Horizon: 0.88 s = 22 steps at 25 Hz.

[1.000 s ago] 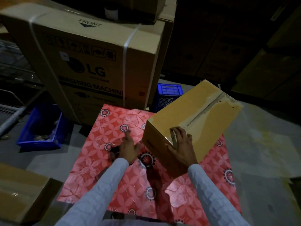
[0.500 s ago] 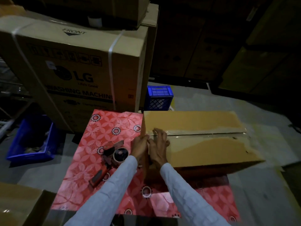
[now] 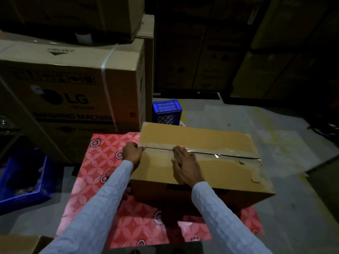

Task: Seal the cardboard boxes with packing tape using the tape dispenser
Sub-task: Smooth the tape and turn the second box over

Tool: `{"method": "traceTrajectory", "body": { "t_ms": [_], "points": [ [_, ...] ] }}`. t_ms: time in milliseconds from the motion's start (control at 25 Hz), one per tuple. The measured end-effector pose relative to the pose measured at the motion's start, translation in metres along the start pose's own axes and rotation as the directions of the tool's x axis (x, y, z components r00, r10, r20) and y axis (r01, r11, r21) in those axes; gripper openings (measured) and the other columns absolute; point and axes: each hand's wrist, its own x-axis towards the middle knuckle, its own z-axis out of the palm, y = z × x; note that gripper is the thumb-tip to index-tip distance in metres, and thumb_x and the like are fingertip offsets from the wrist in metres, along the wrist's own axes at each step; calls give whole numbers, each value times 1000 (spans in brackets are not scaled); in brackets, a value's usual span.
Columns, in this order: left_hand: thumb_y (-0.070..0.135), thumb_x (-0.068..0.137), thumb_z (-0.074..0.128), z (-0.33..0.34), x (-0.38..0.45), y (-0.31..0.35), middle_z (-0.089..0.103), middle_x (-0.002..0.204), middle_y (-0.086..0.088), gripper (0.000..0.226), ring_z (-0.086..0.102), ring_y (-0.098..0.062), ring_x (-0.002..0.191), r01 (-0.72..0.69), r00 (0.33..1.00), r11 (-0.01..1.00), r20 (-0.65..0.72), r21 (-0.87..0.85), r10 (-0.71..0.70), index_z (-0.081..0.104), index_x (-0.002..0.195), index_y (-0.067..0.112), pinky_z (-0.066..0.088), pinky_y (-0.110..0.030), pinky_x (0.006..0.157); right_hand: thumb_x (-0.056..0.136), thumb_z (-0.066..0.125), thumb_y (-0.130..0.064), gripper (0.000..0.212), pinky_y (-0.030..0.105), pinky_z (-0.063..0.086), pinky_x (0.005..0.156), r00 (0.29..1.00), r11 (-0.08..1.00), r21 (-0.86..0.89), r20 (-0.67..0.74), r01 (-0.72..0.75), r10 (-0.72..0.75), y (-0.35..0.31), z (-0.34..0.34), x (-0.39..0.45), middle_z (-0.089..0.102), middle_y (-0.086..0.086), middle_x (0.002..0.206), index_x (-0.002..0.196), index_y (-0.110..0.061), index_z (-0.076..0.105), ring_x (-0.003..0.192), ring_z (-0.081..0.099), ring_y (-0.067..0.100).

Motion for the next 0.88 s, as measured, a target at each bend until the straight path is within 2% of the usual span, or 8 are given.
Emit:
{"method": "traceTrajectory", "body": {
  "t_ms": [120,240,320,400,480,600,760,880],
  "points": [
    [30,89,75,-13,7,10,66,118,-18,36,62,-35,103,16,1000,989,15,144,-18,63,114,7,53,-50,96,108,38,-39,54,46,19,125,999,999,-34,19,43,-42,2,4,3,35,1,164,158,-20,37,153,28,20],
    [14,84,73,10,-14,35,45,134,-19,50,48,-39,120,-252,943,770,-28,586,330,51,129,13,48,-47,99,106,38,-41,52,56,17,123,999,998,-57,-35,-2,0,-3,14,5,44,0,159,153,-20,47,149,34,19],
    [6,86,66,41,-35,42,48,126,-12,37,50,-32,114,-531,821,624,165,574,547,58,120,15,49,-41,95,106,40,-39,47,60,18,121,999,999,-38,-47,-18,16,-3,11,8,51,-2,153,148,-24,53,144,41,19],
    [9,93,59,64,-42,37,56,116,-8,22,52,-29,109,-636,762,580,293,508,578,64,112,17,48,-41,91,106,45,-31,37,56,30,115,997,1000,-8,-72,-1,0,1,2,13,61,-1,141,138,-24,62,129,52,23],
    [14,97,59,70,-37,29,62,107,-3,14,52,-25,106,-622,779,660,248,421,575,70,106,18,48,-39,91,104,51,-26,27,43,44,97,984,997,66,-173,-33,44,10,-8,18,69,1,120,120,-19,71,109,60,24],
    [16,96,66,67,-32,25,63,100,3,13,55,-18,103,-586,810,756,184,291,557,77,102,18,52,-34,93,96,65,-21,8,30,45,71,936,982,137,-310,-131,168,30,-14,21,65,-3,97,99,-20,72,91,61,21],
    [11,91,63,79,-35,52,65,100,-5,13,59,-26,98,-597,796,635,271,490,540,74,96,15,54,-41,87,90,69,-17,7,34,52,69,952,987,78,-262,-140,156,31,-9,26,63,-5,97,92,-23,72,89,60,18],
    [12,92,62,98,-43,60,62,103,-4,12,56,-23,100,-664,748,632,368,400,553,72,99,14,52,-40,88,90,72,-19,7,29,48,69,948,989,88,-286,-117,138,39,-21,23,64,-6,98,97,-21,74,85,58,11]
  ]
}}
